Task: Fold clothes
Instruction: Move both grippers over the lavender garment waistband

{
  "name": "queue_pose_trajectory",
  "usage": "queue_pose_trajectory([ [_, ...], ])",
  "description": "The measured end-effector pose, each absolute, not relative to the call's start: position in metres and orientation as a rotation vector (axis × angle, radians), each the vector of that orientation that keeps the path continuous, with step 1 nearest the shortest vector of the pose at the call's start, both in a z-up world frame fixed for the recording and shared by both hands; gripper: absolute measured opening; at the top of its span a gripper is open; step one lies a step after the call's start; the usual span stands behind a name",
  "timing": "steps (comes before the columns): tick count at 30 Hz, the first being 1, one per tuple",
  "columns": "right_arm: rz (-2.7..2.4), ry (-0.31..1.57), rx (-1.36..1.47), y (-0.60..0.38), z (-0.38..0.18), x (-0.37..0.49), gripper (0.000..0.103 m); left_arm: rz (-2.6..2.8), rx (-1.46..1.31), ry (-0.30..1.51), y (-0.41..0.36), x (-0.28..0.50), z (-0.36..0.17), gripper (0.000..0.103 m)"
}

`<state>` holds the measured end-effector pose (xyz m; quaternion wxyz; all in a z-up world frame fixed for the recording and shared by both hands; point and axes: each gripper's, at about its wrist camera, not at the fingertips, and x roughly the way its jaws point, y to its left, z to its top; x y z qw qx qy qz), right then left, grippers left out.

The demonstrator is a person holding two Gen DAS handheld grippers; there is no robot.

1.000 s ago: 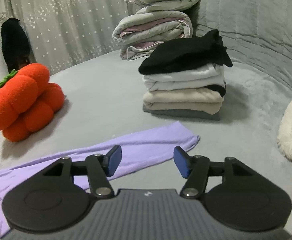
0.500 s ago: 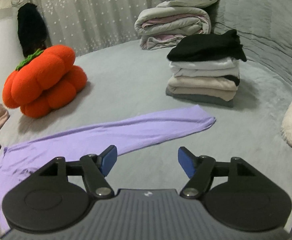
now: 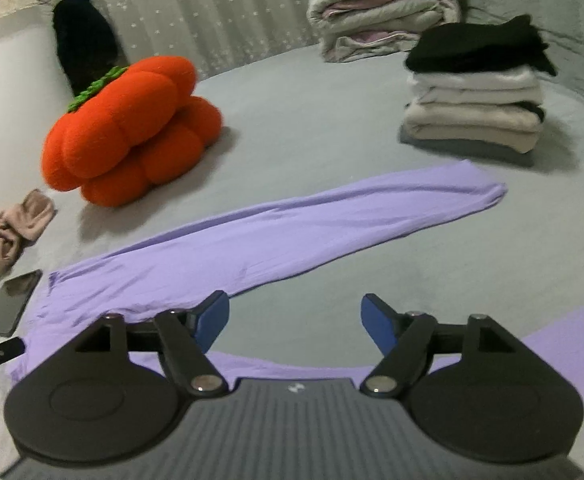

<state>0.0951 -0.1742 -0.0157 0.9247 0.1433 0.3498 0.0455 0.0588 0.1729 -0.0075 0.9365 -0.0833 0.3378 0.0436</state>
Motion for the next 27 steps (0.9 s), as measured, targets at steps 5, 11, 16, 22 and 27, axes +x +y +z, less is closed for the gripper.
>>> queue_pose_trajectory([
  [5,0.120,0.703,0.292,-0.165,-0.029,0.085,0.097,0.111,-0.165,0.713,0.174,0.062,-0.012,0.102],
  [11,0.149,0.734,0.259,-0.147,-0.036,0.095,0.100,0.155,-0.202,0.738,0.185,0.071,-0.019,0.102],
  [16,0.220,0.736,0.242,-0.133,-0.033,0.112,0.102,0.144,-0.290,0.749,0.201,0.083,-0.020,0.102],
  [22,0.287,0.746,0.157,-0.099,-0.031,0.142,0.102,0.143,-0.391,0.756,0.223,0.097,-0.025,0.099],
  [27,0.370,0.755,0.102,-0.062,-0.032,0.167,0.102,0.112,-0.468,0.723,0.248,0.104,-0.030,0.073],
])
